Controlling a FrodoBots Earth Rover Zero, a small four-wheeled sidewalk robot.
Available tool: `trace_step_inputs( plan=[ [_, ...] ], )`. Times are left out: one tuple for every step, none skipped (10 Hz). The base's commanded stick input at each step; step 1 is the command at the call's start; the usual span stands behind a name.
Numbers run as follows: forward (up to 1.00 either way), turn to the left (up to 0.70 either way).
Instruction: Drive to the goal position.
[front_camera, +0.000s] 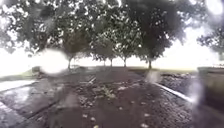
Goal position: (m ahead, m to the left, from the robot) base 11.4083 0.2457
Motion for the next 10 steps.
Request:
trace_step_inputs(
  plan=[
    [0.7, 0.0],
    [0.7, 0.0],
    [0.7, 0.0],
    [0.7, 0.0],
    [0.7, 0.0],
    [0.7, 0.0],
    [0.7, 0.0],
    [0.7, 0.0],
    [0.7, 0.0],
    [0.7, 0.0]
  ],
)
